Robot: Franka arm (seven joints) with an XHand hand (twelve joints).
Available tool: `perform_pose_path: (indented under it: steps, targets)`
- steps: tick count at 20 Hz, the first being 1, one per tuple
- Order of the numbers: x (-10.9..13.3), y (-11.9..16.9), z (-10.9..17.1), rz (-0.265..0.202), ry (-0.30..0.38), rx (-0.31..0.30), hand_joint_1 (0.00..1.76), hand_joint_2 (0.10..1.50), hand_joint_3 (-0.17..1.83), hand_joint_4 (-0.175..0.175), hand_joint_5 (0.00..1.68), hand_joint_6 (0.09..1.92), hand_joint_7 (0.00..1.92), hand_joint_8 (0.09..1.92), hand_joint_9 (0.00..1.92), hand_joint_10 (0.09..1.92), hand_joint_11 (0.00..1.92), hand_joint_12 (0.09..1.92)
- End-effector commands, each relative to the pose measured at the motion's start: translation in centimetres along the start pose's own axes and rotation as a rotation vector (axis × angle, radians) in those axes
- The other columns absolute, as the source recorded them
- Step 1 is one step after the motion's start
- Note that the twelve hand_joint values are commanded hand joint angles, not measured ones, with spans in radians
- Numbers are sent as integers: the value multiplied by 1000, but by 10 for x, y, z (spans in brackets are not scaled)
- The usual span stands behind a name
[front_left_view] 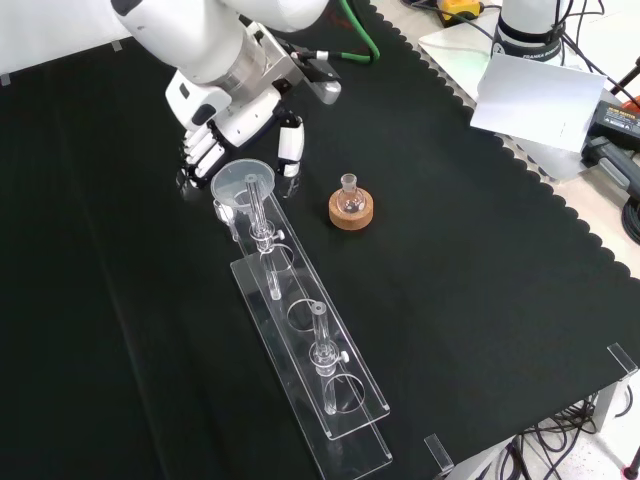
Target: Pick up the funnel from the transparent funnel stand.
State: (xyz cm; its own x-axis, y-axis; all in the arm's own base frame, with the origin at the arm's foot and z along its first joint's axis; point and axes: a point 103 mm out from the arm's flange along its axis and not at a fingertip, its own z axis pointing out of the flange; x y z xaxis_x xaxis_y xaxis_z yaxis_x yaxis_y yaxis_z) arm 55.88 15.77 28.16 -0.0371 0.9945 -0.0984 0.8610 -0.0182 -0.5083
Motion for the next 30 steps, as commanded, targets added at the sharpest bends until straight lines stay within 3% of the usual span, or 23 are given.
perform_pose_path:
  steps: [1, 14, 18, 22, 24, 27, 30]
  targets:
    - [2, 6, 5, -1, -3, 13, 641, 873, -175, -38, 150, 87, 0, 451, 155, 892, 229, 1524]
    - [3, 11, 8, 17, -48, 56, 658, 885, -175, -55, 250, 87, 34, 714, 363, 781, 302, 1492]
    - [2, 10, 8, 19, -60, 27, 663, 892, -175, -63, 293, 87, 119, 731, 484, 700, 346, 1470]
    - [1, 4, 2, 41, -81, -56, 691, 925, -175, -70, 455, 87, 347, 728, 692, 603, 428, 1421]
    - [3, -1, -2, 57, -130, -123, 734, 960, -175, -65, 559, 87, 487, 718, 806, 555, 486, 1382]
    - [4, -9, -11, 70, -151, -221, 817, 1025, -175, -43, 736, 313, 702, 673, 999, 459, 590, 1311]
    - [5, -20, -25, 65, -155, -254, 872, 1068, -175, -23, 806, 529, 809, 656, 1112, 406, 669, 1258]
